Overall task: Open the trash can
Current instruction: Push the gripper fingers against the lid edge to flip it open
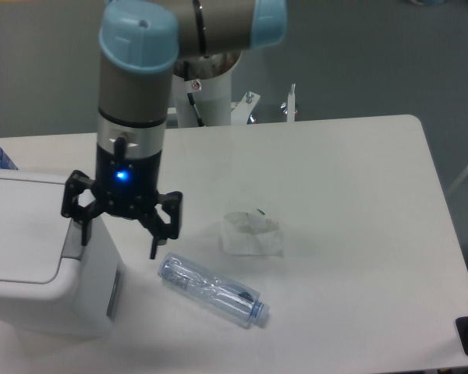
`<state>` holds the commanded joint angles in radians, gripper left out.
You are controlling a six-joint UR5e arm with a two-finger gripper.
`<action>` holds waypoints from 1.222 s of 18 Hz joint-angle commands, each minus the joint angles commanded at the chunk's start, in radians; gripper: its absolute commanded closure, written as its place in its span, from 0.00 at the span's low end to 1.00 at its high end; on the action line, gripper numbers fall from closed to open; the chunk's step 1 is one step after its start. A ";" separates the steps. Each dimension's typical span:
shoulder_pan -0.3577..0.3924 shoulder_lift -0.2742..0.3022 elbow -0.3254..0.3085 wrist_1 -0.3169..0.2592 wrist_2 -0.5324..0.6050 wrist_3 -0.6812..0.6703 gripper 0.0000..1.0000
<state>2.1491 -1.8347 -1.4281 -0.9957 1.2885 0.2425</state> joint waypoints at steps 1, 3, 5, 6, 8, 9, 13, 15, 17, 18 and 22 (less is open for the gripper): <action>-0.002 0.000 0.000 0.002 0.000 -0.011 0.00; -0.002 -0.002 0.000 0.003 0.000 -0.014 0.00; -0.002 -0.002 0.000 0.003 0.002 -0.014 0.00; -0.002 -0.002 0.000 0.003 0.002 -0.014 0.00; -0.002 -0.003 0.000 0.003 0.002 -0.014 0.00; -0.002 -0.003 0.000 0.003 0.002 -0.014 0.00; -0.002 -0.003 -0.002 0.002 0.002 -0.015 0.00; -0.002 -0.003 -0.003 0.002 0.002 -0.015 0.00; -0.002 -0.003 -0.008 0.002 0.002 -0.014 0.00; -0.002 -0.002 -0.011 0.002 0.002 -0.014 0.00; -0.002 0.005 -0.015 0.002 0.002 -0.014 0.00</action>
<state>2.1476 -1.8301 -1.4435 -0.9940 1.2901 0.2286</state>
